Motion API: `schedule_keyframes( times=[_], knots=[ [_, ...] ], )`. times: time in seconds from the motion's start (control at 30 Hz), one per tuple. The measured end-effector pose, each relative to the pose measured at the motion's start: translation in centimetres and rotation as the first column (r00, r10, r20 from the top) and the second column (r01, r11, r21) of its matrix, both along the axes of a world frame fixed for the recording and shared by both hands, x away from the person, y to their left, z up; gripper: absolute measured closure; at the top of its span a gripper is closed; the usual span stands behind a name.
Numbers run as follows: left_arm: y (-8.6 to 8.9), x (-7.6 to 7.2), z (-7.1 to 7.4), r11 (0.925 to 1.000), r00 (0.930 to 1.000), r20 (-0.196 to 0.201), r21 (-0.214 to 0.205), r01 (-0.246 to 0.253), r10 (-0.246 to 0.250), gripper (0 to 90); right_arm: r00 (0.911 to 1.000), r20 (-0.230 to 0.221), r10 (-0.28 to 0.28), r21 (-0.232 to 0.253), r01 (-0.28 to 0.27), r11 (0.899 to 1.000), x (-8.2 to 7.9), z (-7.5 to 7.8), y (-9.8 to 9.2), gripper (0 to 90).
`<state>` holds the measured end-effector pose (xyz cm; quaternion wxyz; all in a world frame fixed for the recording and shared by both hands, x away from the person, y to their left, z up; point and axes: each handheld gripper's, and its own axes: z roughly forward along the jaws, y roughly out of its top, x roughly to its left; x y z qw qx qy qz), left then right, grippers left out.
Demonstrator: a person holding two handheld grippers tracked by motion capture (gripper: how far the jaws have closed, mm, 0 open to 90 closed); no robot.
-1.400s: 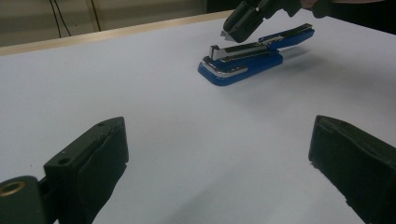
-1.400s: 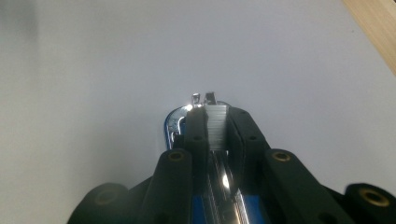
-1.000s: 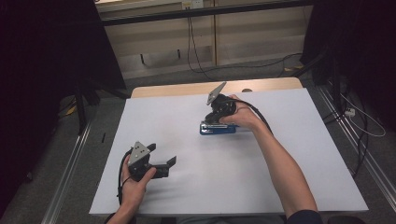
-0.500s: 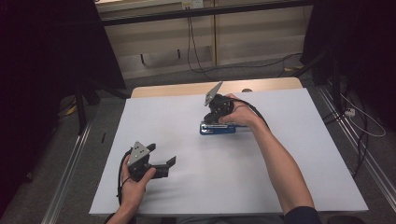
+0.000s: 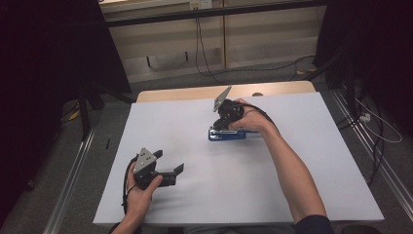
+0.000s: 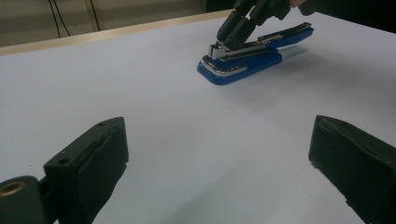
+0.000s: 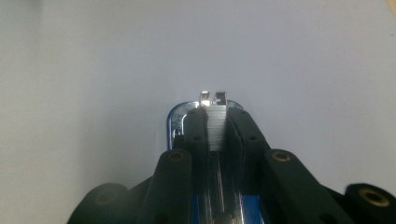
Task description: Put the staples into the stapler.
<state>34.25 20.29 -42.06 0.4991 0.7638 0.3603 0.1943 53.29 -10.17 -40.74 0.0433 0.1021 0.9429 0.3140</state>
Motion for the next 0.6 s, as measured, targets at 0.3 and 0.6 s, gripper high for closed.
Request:
schedule_keyframes(
  times=[0.3, 0.6],
  knots=[
    [-0.02, 0.0, -0.02, 1.0, 1.0, 0.0, 0.001, 0.002, -0.002, 5.0, 1.0, 0.001, 0.0, -0.003, 0.0, 1.0, 0.0, -0.07, 0.07, 79.3],
    [0.0, 0.0, 0.0, 1.0, 1.0, 0.0, 0.001, 0.001, -0.001, 5.0, 0.9999, -0.002, -0.013, 0.0, 0.013, 1.0, -0.04, -0.11, 0.11, 78.7]
  ],
)
